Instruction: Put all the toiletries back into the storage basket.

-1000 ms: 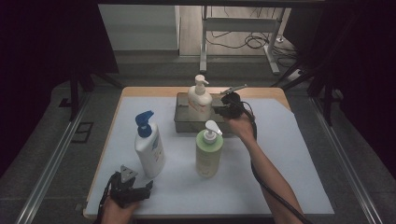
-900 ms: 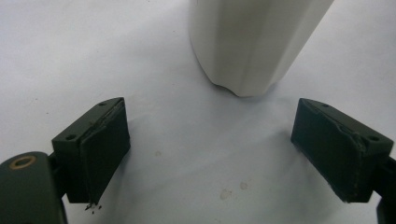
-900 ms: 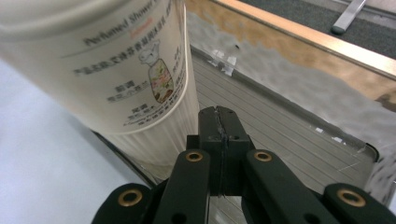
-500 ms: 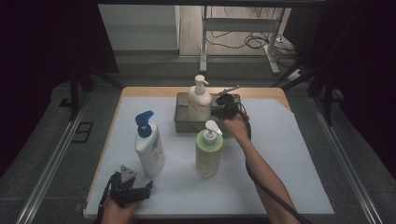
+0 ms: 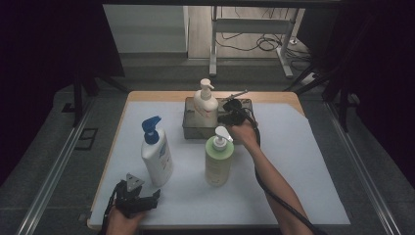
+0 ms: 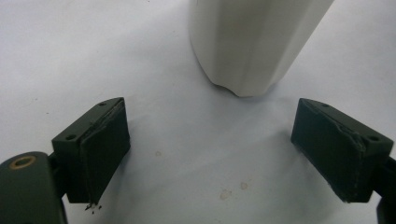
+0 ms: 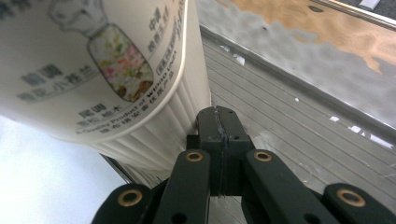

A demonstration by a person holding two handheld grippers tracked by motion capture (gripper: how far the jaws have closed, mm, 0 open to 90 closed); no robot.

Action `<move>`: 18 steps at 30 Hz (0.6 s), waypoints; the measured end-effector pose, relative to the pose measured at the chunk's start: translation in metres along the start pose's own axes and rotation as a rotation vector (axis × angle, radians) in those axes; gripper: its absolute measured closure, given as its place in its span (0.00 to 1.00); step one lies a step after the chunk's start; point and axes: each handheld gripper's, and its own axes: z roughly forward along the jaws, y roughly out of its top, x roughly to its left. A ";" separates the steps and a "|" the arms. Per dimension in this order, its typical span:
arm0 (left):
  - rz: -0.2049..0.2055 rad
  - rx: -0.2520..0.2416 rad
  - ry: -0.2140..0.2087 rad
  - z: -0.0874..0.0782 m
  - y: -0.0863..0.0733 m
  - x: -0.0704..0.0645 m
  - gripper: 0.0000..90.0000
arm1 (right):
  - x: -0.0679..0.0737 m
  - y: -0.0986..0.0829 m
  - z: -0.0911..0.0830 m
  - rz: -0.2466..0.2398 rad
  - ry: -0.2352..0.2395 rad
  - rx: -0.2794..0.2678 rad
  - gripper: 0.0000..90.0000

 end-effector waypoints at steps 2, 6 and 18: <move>0.000 0.000 0.000 0.000 0.000 0.000 0.13 | 0.001 0.001 0.001 -0.004 0.002 0.000 1.00; 0.000 0.000 0.000 0.000 0.000 0.000 0.13 | 0.003 0.002 0.003 -0.009 0.009 0.004 1.00; 0.001 0.000 0.001 0.000 0.000 0.000 0.13 | 0.012 0.004 0.011 -0.036 0.032 0.013 1.00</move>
